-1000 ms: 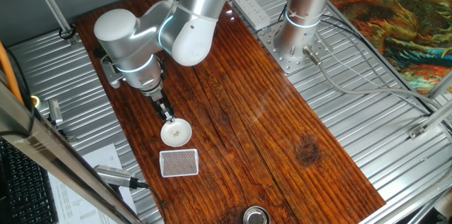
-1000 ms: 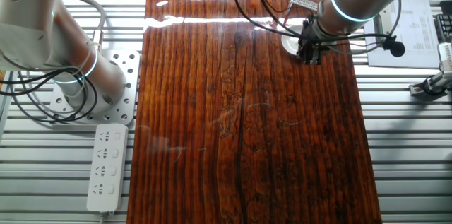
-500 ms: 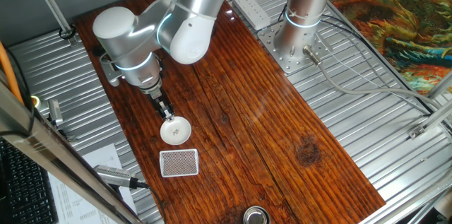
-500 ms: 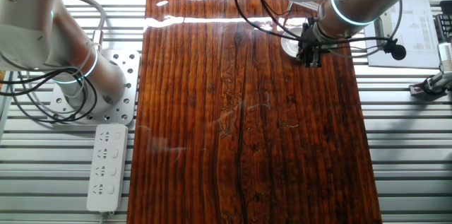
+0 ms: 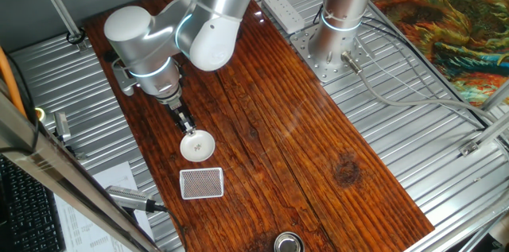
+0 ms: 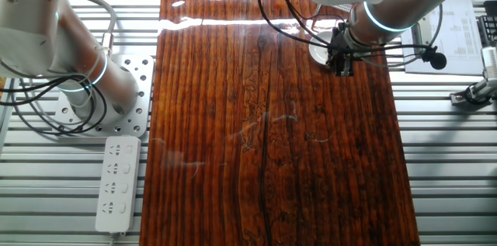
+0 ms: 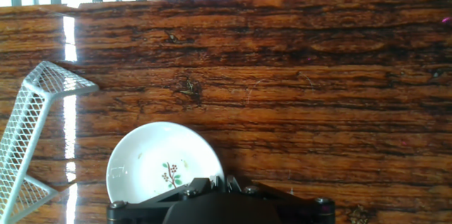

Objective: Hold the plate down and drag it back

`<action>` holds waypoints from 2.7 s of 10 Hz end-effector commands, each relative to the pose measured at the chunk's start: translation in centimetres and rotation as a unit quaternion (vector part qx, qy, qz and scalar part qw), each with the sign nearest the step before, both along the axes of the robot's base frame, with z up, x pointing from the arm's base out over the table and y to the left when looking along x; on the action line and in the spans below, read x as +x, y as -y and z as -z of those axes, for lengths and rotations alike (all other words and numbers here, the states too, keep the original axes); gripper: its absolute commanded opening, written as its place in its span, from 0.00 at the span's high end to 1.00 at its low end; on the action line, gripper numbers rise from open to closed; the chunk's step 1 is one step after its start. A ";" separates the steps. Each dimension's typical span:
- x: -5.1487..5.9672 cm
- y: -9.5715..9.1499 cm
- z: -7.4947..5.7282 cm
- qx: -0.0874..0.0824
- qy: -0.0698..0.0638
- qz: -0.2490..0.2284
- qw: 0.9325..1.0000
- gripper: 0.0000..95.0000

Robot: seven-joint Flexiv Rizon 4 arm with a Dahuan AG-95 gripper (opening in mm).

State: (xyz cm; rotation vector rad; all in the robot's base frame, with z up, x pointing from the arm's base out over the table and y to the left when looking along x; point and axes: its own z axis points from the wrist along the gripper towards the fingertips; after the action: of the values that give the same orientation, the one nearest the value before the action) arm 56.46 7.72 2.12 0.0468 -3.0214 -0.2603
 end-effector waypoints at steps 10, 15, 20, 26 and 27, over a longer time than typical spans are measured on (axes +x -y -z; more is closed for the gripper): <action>0.0 0.4 0.0 0.000 -0.001 -0.004 1.000 1.00; -0.1 0.9 0.0 0.000 -0.001 -0.007 1.000 1.00; -0.2 1.6 0.0 0.000 -0.001 -0.013 1.000 1.00; -0.2 2.5 0.0 0.001 0.000 -0.019 1.000 1.00; -0.2 2.8 0.0 0.001 0.000 -0.022 1.000 1.00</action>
State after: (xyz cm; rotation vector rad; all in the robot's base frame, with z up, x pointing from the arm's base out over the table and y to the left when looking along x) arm 56.23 4.74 2.09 0.1179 -3.0171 -0.2593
